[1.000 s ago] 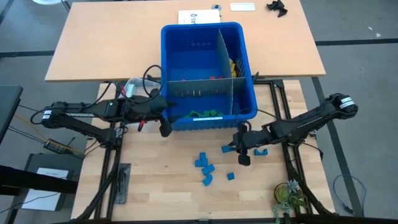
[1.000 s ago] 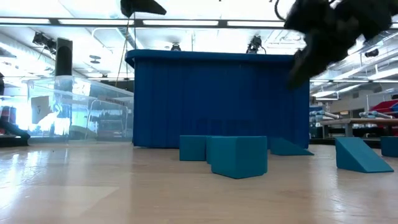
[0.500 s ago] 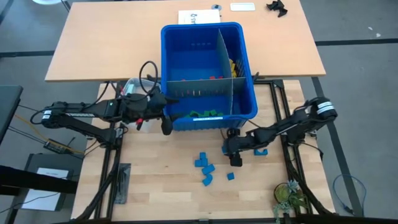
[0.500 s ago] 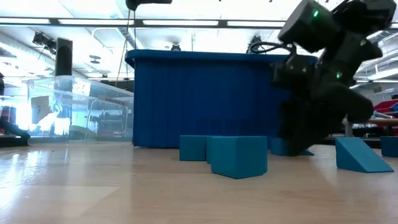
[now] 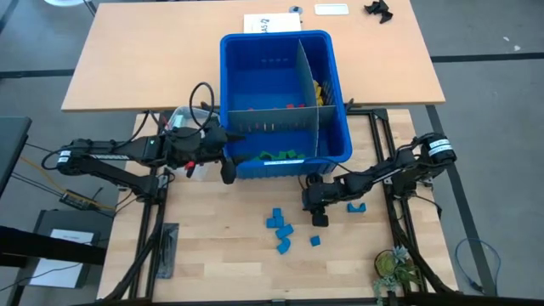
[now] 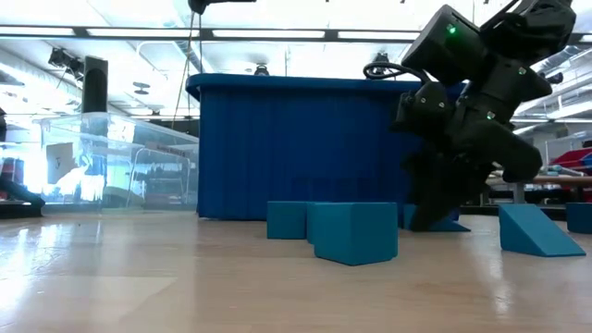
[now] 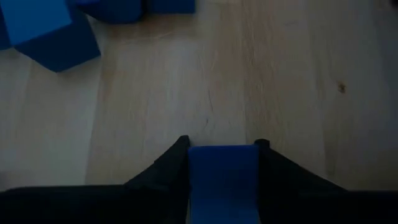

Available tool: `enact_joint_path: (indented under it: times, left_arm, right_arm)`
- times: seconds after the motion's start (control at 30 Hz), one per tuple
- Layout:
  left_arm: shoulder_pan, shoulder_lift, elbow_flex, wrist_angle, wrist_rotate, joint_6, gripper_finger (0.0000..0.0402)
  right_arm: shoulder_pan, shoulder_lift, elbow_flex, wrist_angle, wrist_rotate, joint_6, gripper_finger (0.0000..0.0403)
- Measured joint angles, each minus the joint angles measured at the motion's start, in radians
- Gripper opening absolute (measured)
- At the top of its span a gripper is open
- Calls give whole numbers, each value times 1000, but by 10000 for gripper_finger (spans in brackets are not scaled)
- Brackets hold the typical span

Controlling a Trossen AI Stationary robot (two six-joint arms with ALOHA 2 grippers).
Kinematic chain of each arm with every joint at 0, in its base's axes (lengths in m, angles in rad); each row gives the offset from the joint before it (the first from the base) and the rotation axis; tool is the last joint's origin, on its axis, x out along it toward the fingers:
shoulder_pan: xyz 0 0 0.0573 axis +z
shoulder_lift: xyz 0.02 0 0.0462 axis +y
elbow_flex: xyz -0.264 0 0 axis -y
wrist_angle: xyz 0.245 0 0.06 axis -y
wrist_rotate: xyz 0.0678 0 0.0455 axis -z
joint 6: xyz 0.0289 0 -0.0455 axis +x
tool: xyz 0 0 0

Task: Sort blocks
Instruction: Put the blue block into the blue bin

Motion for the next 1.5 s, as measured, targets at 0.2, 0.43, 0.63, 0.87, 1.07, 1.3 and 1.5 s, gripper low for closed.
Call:
enact_joint_path:
  times: [0.2, 0.43, 0.63, 0.87, 1.07, 1.3, 1.5]
  left_arm:
    - [0, 0, 0, 14, 0, 0, 285]
    - [0, 0, 0, -43, 4, -25, 285]
    - [0, 0, 0, -67, 17, -22, 285]
    - [0, 0, 0, -70, 127, -9, 285]
    - [0, 0, 0, -73, 147, -24, 285]
    - [0, 0, 0, -72, 128, -27, 285]
    - [0, 14, 0, -80, 123, -32, 285]
  right_arm:
    - [16, -60, 3, -39, 19, 21, 131]
    - [48, -238, 48, -111, 20, 24, 131]
    - [69, -404, 94, -124, 107, 24, 131]
    - [67, -508, 163, -146, 208, -52, 131]
    - [2, -552, 253, -319, 355, -66, 131]
    - [-124, -596, 281, -423, 431, -63, 131]
    - [-209, -602, 283, -473, 429, -70, 131]
